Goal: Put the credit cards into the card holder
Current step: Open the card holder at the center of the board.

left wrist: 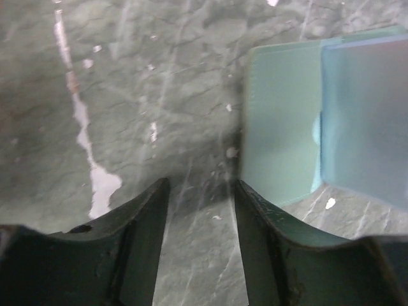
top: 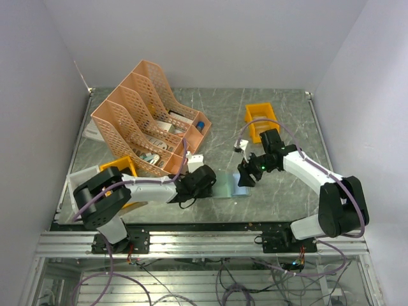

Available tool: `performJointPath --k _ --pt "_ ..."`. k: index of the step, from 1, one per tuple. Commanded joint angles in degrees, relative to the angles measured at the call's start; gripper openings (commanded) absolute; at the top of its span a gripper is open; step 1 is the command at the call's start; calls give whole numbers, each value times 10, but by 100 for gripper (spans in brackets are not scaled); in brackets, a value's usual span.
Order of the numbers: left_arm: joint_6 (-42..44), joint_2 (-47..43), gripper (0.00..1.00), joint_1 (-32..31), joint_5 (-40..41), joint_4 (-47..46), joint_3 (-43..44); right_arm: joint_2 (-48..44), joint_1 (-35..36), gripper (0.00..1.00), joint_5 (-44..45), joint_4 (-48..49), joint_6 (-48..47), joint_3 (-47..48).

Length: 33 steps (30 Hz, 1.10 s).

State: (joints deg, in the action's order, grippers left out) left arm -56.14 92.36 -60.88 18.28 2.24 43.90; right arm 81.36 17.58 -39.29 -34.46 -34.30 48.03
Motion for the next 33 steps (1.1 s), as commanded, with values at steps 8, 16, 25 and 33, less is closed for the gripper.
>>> performJointPath --k 8,16,25,33 --pt "88 -170 56 -33 25 33 21 30 -20 7 77 9 24 1" --pt "138 -101 54 -74 -86 -124 77 62 -21 0 100 7 30 3" --pt "153 41 59 -83 -10 -25 178 92 -21 0 93 2 33 16" --pt "148 86 67 -77 45 50 176 116 -21 0 56 -10 35 39"
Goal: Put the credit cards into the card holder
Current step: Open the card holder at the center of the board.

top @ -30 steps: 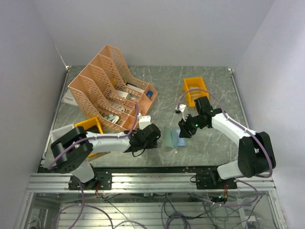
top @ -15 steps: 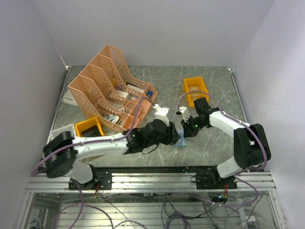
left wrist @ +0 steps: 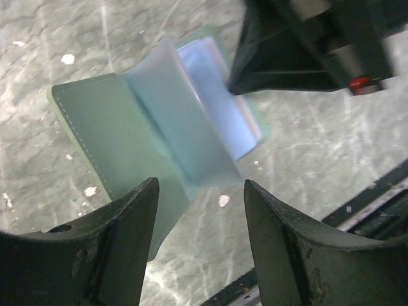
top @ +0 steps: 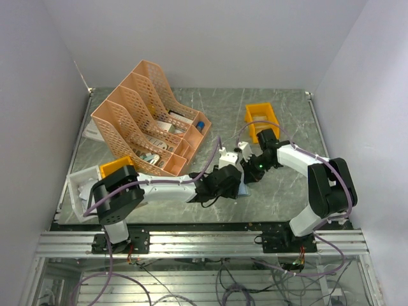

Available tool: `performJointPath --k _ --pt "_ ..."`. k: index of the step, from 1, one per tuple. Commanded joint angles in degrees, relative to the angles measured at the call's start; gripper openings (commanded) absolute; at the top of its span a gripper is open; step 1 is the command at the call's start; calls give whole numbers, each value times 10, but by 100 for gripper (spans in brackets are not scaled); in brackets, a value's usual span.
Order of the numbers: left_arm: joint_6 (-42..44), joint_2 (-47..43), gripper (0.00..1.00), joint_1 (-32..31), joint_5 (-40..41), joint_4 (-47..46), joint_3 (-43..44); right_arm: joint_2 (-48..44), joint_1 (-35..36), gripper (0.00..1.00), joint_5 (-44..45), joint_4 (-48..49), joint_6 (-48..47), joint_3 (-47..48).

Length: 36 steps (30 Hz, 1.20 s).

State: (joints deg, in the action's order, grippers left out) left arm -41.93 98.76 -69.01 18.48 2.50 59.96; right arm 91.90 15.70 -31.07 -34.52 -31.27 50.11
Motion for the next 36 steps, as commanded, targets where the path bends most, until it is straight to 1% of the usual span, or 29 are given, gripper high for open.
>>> performJointPath --k 1,5,7,10,11,13,15,20,22,29,31,34,36 --pt "4 27 67 7 42 51 14 11 -2 0 -31 -11 4 20" --pt "-3 38 65 12 33 39 -3 21 -2 0 -54 -19 -1 29" --pt "-9 42 59 16 33 37 -7 25 -2 0 -66 -24 -4 33" --pt "-21 45 44 24 31 40 -13 34 -1 0 -79 -31 -9 39" --pt "-24 45 41 26 28 40 -16 37 0 0 -81 -33 -10 42" --pt "-30 45 36 30 21 35 -24 43 4 0 -85 -36 -10 45" --pt "-38 43 34 33 10 18 -37 51 8 0 -91 -37 -7 50" --pt "-70 35 36 53 -37 -51 -86 81 17 0 -115 -50 -4 70" --pt "-78 32 38 57 -50 -76 -106 92 19 0 -124 -53 0 86" --pt "-90 13 40 67 -67 -123 -147 136 32 0 -159 -59 11 132" --pt "-87 -9 44 67 -67 -146 -166 151 34 0 -171 -61 14 143" --pt "-80 -50 54 67 -71 -178 -200 167 36 0 -186 -65 16 158" --pt "-80 -86 59 67 -67 -177 -216 175 39 0 -195 -68 16 167"
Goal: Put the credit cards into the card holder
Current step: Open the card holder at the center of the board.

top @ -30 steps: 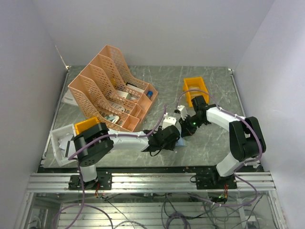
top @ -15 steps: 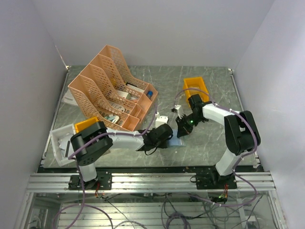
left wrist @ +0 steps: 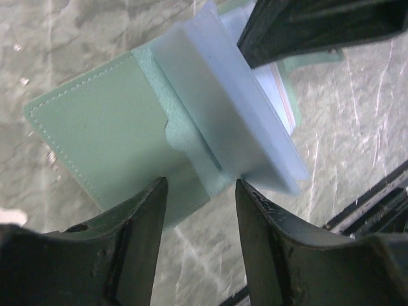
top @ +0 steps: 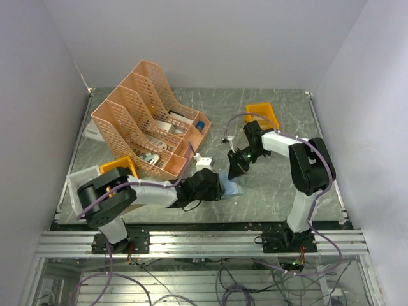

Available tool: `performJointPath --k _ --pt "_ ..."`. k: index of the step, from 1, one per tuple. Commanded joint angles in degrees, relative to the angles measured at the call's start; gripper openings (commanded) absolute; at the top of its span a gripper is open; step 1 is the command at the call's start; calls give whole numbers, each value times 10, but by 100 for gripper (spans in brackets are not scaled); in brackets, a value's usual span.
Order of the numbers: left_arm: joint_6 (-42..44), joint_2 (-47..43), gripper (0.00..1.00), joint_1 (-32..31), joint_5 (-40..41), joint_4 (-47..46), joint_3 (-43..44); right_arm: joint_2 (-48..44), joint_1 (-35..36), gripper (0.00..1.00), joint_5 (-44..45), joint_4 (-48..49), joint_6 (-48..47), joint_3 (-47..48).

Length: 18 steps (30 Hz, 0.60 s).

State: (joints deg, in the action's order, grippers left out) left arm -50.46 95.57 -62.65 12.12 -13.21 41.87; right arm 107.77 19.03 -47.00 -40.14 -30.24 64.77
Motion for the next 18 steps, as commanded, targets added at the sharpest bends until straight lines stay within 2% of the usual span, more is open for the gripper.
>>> performJointPath --k 1,6,10,13,15,18 --pt "5 -69 60 3 2 -14 -43 20 6 0 -40 -13 6 23" --pt "4 -152 61 3 36 49 -53 35 16 0 -59 -17 5 39" --pt "15 -222 50 3 61 101 -41 44 39 0 -63 -23 3 57" --pt "28 -265 44 3 56 102 -31 49 60 0 -76 -26 2 65" --pt "35 -264 39 3 32 81 -26 53 72 0 -94 -32 -4 67" --pt "34 -225 24 3 6 35 -25 55 75 2 -135 -60 -28 73"
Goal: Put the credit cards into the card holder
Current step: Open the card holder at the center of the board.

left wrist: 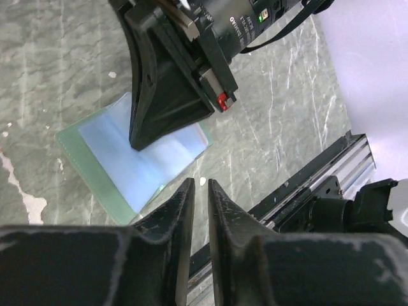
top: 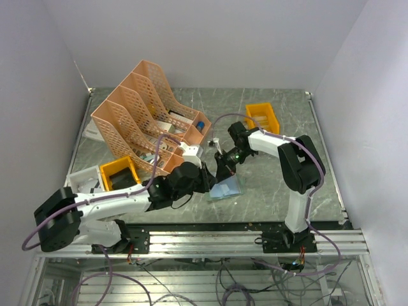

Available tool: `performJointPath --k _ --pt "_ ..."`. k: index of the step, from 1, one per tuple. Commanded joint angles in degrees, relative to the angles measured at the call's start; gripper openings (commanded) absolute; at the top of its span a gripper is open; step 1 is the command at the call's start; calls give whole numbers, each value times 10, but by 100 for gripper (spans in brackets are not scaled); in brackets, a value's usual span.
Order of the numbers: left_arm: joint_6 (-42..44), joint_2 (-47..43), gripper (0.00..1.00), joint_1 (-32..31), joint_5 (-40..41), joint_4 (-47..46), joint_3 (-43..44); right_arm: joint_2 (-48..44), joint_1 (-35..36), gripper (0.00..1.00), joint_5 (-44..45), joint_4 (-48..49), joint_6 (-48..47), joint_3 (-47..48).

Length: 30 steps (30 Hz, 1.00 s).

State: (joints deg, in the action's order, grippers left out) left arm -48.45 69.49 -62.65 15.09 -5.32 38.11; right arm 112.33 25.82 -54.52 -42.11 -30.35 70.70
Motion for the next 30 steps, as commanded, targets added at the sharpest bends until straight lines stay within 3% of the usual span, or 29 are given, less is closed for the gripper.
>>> performJointPath --k 1,5,11,18,25,30 --pt "12 55 21 3 -26 -58 13 7 7 3 -66 -47 -36 16" --pt "14 144 18 5 -28 -116 16 -22 1 6 -57 -33 -37 -6" --pt "8 239 16 17 -3 -78 49 -77 -72 9 -35 -40 -58 -28" --pt "-10 283 17 28 4 -34 39 -175 -93 36 63 37 -25 -121" --pt "-42 314 16 35 -25 -77 1 -155 -77 45 216 65 2 -146" --pt "-41 308 16 35 -27 -82 -7 -198 -84 57 226 72 -14 -154"
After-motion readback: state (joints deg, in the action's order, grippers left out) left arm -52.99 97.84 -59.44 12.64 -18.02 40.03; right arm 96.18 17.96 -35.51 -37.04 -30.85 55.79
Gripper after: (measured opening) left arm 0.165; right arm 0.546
